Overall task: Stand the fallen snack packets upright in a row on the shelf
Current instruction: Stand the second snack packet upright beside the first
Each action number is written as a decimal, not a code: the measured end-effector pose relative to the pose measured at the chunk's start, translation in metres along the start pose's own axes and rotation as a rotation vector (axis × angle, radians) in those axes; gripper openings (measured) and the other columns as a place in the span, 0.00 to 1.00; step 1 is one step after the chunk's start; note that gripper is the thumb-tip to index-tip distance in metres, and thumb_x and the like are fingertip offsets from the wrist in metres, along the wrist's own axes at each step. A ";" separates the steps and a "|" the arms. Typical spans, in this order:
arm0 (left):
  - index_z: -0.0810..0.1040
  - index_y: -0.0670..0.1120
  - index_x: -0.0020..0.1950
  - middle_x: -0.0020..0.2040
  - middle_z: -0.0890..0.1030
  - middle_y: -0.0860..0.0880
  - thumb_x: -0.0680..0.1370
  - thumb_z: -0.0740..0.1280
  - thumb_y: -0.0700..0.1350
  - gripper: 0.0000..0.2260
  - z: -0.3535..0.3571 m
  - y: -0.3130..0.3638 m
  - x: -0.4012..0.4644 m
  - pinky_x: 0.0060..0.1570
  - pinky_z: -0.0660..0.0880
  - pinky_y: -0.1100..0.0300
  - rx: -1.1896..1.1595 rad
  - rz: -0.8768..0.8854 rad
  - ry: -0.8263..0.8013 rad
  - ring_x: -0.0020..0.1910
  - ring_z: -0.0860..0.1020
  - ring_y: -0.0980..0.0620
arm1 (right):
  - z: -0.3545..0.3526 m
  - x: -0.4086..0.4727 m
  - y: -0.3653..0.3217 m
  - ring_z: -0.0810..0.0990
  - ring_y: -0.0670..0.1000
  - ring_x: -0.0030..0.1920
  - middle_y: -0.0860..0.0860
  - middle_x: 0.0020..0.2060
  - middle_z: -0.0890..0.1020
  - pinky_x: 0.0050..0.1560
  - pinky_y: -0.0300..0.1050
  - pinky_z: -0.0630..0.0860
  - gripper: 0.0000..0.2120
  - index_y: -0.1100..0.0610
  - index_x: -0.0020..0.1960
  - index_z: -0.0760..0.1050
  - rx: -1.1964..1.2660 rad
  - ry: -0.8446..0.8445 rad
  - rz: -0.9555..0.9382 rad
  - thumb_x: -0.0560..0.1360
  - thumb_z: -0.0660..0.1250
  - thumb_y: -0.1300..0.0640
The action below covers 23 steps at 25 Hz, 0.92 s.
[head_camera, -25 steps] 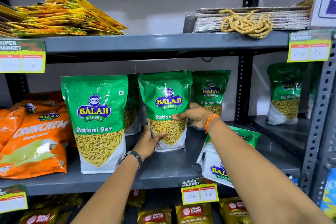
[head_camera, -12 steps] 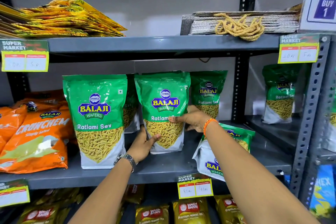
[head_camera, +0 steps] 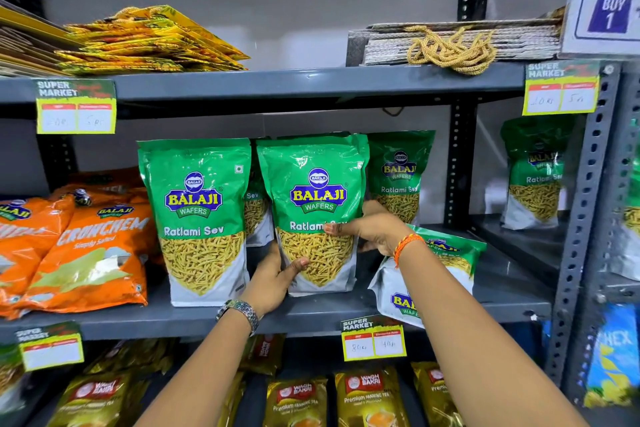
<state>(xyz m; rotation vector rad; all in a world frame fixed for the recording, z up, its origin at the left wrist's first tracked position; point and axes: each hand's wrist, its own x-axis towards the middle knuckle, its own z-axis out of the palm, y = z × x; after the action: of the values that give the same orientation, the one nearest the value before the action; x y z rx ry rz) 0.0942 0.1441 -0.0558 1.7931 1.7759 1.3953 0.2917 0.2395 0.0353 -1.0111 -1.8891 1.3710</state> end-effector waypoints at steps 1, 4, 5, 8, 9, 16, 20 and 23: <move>0.63 0.44 0.75 0.68 0.75 0.50 0.79 0.66 0.54 0.28 -0.001 0.000 -0.002 0.64 0.67 0.60 -0.009 -0.007 -0.002 0.67 0.73 0.51 | 0.001 -0.001 0.000 0.78 0.59 0.66 0.56 0.63 0.83 0.63 0.57 0.75 0.16 0.52 0.50 0.77 0.000 0.006 -0.002 0.67 0.81 0.53; 0.64 0.45 0.75 0.68 0.76 0.49 0.79 0.66 0.54 0.27 -0.003 0.000 -0.007 0.65 0.67 0.61 -0.015 -0.024 0.000 0.67 0.74 0.52 | 0.004 -0.003 0.001 0.79 0.59 0.64 0.55 0.60 0.84 0.54 0.53 0.75 0.27 0.56 0.61 0.77 0.008 0.024 -0.001 0.65 0.82 0.52; 0.64 0.45 0.74 0.67 0.76 0.50 0.79 0.67 0.54 0.27 -0.003 0.001 -0.008 0.63 0.67 0.62 -0.009 -0.029 0.005 0.66 0.74 0.52 | 0.005 -0.004 0.001 0.79 0.58 0.63 0.55 0.59 0.84 0.53 0.52 0.75 0.30 0.57 0.62 0.77 0.006 0.020 -0.001 0.65 0.82 0.51; 0.64 0.47 0.71 0.64 0.75 0.53 0.79 0.67 0.53 0.24 -0.006 0.003 -0.011 0.59 0.65 0.65 0.018 -0.029 0.010 0.64 0.73 0.55 | 0.007 -0.005 0.001 0.80 0.58 0.61 0.53 0.54 0.85 0.53 0.53 0.78 0.30 0.56 0.59 0.77 0.004 0.028 -0.023 0.62 0.84 0.50; 0.64 0.47 0.71 0.64 0.74 0.53 0.80 0.67 0.53 0.24 -0.007 0.005 -0.012 0.58 0.66 0.66 0.026 -0.032 0.011 0.63 0.74 0.57 | 0.008 -0.005 0.001 0.81 0.58 0.60 0.54 0.56 0.85 0.55 0.56 0.79 0.32 0.57 0.60 0.77 0.000 0.046 -0.035 0.61 0.84 0.50; 0.61 0.44 0.74 0.60 0.75 0.58 0.80 0.66 0.52 0.27 -0.006 0.009 -0.019 0.43 0.67 0.83 0.010 -0.047 -0.007 0.45 0.73 0.81 | 0.010 -0.010 -0.001 0.82 0.60 0.60 0.56 0.58 0.85 0.60 0.65 0.80 0.36 0.58 0.62 0.76 -0.047 0.088 -0.051 0.59 0.85 0.48; 0.69 0.43 0.59 0.40 0.78 0.45 0.74 0.67 0.63 0.26 -0.006 0.014 -0.024 0.36 0.72 0.65 0.060 -0.088 0.090 0.38 0.78 0.52 | 0.005 -0.012 -0.004 0.82 0.59 0.60 0.56 0.58 0.85 0.62 0.65 0.79 0.30 0.59 0.60 0.77 -0.034 0.075 -0.041 0.62 0.84 0.55; 0.69 0.43 0.60 0.41 0.77 0.49 0.73 0.71 0.59 0.26 0.002 0.021 -0.032 0.36 0.72 0.60 0.095 -0.078 0.292 0.39 0.79 0.50 | -0.011 -0.015 -0.005 0.82 0.57 0.62 0.56 0.58 0.86 0.63 0.59 0.79 0.27 0.60 0.60 0.76 0.007 0.021 -0.036 0.65 0.82 0.60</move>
<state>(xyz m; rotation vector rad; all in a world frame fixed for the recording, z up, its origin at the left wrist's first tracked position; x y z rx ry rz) 0.1157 0.1127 -0.0551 1.6104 2.0634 1.6349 0.3075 0.2320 0.0426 -0.9802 -1.8768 1.3408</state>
